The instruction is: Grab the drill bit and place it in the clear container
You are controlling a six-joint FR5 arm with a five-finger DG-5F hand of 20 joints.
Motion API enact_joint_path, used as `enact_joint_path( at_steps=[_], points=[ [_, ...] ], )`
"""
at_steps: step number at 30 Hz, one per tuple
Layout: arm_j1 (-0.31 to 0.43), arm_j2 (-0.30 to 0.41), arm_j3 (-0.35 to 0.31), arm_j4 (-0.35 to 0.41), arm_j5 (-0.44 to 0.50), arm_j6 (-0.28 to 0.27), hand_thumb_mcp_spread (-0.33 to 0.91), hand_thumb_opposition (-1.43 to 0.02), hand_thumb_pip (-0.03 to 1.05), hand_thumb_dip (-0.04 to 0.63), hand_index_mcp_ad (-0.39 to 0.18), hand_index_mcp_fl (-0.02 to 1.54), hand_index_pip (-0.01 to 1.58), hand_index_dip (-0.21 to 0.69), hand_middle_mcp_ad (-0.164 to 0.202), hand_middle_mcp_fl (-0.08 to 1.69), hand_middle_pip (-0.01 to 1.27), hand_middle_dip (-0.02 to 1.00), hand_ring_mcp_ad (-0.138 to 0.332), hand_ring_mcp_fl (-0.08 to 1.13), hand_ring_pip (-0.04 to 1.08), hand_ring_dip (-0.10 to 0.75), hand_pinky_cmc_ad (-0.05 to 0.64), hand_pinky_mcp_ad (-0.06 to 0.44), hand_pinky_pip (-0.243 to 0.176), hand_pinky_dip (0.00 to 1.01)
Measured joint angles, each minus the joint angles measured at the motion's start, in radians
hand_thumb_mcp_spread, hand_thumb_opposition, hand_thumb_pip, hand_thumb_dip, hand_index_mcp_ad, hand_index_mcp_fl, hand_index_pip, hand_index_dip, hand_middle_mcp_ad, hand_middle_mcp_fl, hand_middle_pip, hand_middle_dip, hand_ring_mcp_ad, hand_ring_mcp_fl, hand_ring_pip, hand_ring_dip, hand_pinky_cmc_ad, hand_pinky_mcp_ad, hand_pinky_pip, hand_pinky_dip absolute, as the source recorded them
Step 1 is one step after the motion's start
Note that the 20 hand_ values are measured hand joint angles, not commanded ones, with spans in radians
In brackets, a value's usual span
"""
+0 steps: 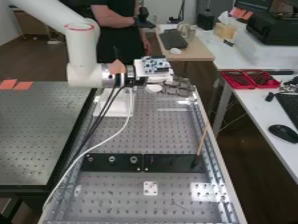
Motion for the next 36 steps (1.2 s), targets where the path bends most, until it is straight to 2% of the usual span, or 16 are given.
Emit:
enact_joint_path(
  at_steps=[18,36],
  points=[
    [0.028,-0.034,0.064,-0.001,-0.02,-0.004,0.68,-0.98,0.43,0.269,-0.136,0.78,1.15,0.157,0.068,0.29,0.14,0.17,0.175,0.05,0.1,0.007,0.302,0.164,-0.093,0.18],
    [0.026,-0.084,0.136,-0.022,0.02,-0.006,0.68,-0.98,0.43,0.269,-0.136,0.78,1.16,0.157,0.068,0.29,0.14,0.17,0.175,0.05,0.1,0.007,0.302,0.164,-0.093,0.18]
  ],
)
